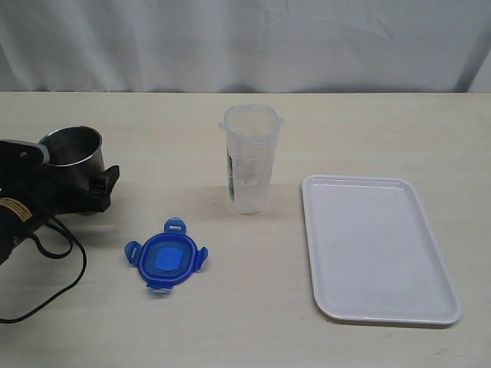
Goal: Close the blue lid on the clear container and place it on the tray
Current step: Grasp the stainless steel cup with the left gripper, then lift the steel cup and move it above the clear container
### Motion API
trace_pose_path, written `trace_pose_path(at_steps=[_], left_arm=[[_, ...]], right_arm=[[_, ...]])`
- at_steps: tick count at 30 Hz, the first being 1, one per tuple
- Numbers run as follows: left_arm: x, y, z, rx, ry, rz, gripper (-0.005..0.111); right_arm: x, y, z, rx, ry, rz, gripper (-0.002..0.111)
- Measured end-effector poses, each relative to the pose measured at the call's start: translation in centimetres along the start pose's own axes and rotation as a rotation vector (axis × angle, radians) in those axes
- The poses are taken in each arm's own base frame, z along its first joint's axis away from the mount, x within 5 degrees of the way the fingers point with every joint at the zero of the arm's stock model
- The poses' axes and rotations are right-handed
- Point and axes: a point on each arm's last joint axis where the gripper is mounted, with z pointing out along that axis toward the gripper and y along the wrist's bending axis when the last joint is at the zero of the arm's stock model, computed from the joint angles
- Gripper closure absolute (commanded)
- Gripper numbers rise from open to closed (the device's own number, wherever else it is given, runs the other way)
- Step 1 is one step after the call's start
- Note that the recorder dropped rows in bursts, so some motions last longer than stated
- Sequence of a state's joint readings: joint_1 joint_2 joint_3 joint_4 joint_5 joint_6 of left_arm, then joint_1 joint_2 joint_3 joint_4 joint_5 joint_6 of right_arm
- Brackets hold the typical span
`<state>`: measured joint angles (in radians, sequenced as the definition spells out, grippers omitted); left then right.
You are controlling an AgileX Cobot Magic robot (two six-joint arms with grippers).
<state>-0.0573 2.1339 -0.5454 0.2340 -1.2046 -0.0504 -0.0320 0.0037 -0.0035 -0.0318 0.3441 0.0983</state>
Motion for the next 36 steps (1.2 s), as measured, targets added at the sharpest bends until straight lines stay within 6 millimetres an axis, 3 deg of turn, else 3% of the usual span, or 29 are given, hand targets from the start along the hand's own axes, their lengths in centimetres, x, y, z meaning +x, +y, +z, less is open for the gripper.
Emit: trace_pose_path(at_steps=[3,7,12,18,26,36], left_arm=[[0.0,0.0,0.0,0.0,0.0,0.0,0.015],[0.0,0.0,0.0,0.0,0.0,0.0,0.044],[0.0,0.0,0.0,0.0,0.0,-0.003,0.065],[0.0,-0.2,0.0,0.02,-0.002,-0.023,0.107],[-0.1,-0.5,0.0,0.059,0.0,-0.023,0.107],[-1.7,-1.1,-0.5,0.122,0.038,-0.02,0.107]], right_arm=[[0.0,0.0,0.0,0.0,0.0,0.0,0.104],[0.0,0.0,0.0,0.0,0.0,0.0,0.104],[0.0,0.0,0.0,0.0,0.0,0.0,0.104],[0.0,0.0,0.0,0.0,0.0,0.0,0.104],[0.0,0.0,0.0,0.0,0.0,0.0,0.104],[0.0,0.0,0.0,0.0,0.002,0.0,0.104]])
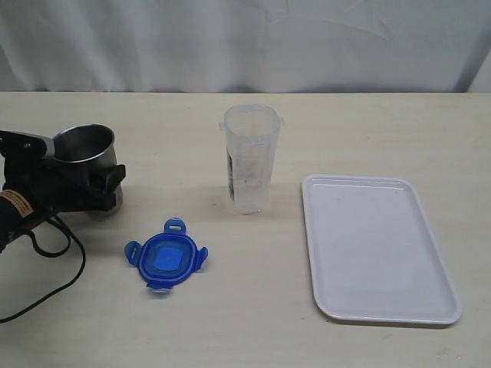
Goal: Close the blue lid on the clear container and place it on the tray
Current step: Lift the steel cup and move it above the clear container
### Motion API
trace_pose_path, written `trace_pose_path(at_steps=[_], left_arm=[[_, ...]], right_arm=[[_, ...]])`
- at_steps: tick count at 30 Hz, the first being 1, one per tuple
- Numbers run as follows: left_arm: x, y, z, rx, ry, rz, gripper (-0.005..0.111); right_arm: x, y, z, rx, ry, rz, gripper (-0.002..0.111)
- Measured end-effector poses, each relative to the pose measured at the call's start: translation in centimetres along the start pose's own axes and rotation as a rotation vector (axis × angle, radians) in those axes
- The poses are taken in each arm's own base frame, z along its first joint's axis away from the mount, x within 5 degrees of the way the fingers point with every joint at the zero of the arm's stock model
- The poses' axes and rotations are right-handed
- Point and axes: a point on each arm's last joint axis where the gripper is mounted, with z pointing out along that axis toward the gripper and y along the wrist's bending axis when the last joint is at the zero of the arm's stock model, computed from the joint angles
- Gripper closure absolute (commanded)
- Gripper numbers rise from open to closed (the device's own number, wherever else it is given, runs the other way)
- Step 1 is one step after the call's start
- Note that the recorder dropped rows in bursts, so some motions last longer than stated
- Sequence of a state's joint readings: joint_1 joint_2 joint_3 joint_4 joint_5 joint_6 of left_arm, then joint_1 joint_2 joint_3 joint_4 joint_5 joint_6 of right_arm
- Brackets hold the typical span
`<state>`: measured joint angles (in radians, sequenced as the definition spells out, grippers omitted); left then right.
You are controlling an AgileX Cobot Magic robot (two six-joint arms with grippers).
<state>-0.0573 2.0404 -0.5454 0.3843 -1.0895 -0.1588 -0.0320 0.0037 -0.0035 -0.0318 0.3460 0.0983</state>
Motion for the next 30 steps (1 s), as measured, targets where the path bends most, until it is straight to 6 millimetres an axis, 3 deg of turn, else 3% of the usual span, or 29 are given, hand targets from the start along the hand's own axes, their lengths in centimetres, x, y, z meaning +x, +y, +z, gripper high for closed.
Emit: trace_pose_path(at_steps=[9,30], left_arm=[[-1.3,-0.6,-0.2,0.065,-0.048,0.006,0.107],[-6.5,-1.1,4.3,0.261,-0.056,0.023,0.107]], right_arm=[[0.0,0.0,0.0,0.0,0.0,0.0,0.104],[0.0,0.0,0.0,0.0,0.0,0.0,0.104]])
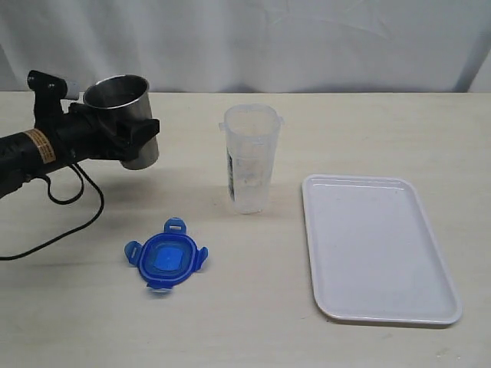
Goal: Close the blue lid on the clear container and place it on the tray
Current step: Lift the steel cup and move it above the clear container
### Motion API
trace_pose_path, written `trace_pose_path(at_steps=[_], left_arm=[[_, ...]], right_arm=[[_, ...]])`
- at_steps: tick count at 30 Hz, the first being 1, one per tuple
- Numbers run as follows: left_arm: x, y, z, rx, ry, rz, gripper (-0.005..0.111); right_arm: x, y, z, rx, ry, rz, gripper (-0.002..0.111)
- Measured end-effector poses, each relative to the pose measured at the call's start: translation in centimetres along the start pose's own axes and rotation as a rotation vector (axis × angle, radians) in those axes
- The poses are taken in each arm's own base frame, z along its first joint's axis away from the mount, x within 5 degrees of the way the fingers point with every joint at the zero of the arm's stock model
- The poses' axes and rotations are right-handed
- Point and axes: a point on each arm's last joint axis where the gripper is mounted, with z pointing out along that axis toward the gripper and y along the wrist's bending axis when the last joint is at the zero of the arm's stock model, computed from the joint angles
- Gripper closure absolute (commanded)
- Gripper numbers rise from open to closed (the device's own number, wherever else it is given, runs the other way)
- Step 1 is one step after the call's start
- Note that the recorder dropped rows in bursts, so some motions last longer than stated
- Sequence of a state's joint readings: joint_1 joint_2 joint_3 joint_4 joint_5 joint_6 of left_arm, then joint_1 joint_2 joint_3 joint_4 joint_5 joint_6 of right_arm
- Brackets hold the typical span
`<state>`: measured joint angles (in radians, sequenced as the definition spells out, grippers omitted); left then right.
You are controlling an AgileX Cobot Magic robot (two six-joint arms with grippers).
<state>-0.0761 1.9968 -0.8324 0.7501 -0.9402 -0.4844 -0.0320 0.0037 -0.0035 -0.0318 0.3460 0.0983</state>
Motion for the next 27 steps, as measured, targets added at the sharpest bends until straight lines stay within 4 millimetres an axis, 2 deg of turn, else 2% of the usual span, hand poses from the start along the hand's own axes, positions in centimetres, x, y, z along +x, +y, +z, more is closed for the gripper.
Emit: trace_pose_path(at_steps=[12,22,27], left_arm=[[-4.0,-2.7,5.0,0.019,0.058,0.156,0.107],[-5.8,-5.0,7.0,0.038,0.07,0.227,0.107],[-6.1,-5.4,7.2,0.047,0.063,0.237,0.107]], right_arm=[[0.0,0.0,0.0,0.0,0.0,0.0,0.104],[0.0,0.0,0.0,0.0,0.0,0.0,0.104],[0.0,0.0,0.0,0.0,0.0,0.0,0.104]])
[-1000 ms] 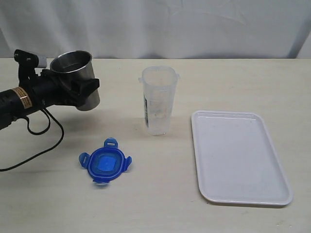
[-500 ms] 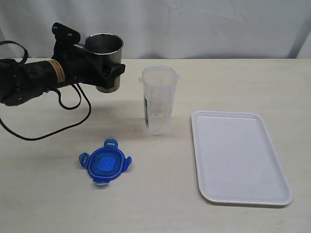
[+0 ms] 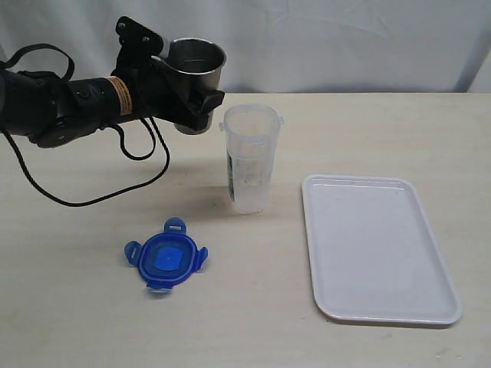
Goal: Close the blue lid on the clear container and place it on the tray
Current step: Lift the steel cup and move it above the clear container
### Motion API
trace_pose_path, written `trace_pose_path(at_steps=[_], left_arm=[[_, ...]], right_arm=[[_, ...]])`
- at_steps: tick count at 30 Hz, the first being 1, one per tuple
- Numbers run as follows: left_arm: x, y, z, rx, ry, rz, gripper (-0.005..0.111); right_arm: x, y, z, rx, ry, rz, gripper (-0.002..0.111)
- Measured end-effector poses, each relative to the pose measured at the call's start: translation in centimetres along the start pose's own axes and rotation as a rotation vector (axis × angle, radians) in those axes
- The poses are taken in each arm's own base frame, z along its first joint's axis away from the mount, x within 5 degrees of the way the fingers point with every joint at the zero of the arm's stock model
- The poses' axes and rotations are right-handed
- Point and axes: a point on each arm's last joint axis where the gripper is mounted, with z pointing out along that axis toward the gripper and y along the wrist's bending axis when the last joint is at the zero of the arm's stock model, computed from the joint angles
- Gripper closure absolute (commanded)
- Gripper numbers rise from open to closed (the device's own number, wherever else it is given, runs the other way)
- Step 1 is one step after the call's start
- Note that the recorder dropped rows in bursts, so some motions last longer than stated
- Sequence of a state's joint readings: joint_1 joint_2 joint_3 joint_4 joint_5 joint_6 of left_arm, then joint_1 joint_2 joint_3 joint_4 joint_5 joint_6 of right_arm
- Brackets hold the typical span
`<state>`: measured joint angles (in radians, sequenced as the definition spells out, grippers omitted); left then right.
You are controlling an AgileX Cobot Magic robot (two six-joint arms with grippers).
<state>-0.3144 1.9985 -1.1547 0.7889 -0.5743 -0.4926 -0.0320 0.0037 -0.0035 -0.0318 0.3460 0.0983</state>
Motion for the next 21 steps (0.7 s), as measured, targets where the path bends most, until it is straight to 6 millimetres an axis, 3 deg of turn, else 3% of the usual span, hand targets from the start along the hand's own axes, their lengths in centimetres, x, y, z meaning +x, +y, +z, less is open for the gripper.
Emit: trace_pose_path(at_steps=[10,21], left_arm=[[0.1,-0.36,-0.01,0.04,0.009,0.057,0.107],[-0.23,-0.38,-0.01,0.042,-0.024,-0.022,0.107]], right_arm=[[0.0,0.0,0.0,0.0,0.0,0.0,0.104],[0.0,0.0,0.0,0.0,0.0,0.0,0.104]])
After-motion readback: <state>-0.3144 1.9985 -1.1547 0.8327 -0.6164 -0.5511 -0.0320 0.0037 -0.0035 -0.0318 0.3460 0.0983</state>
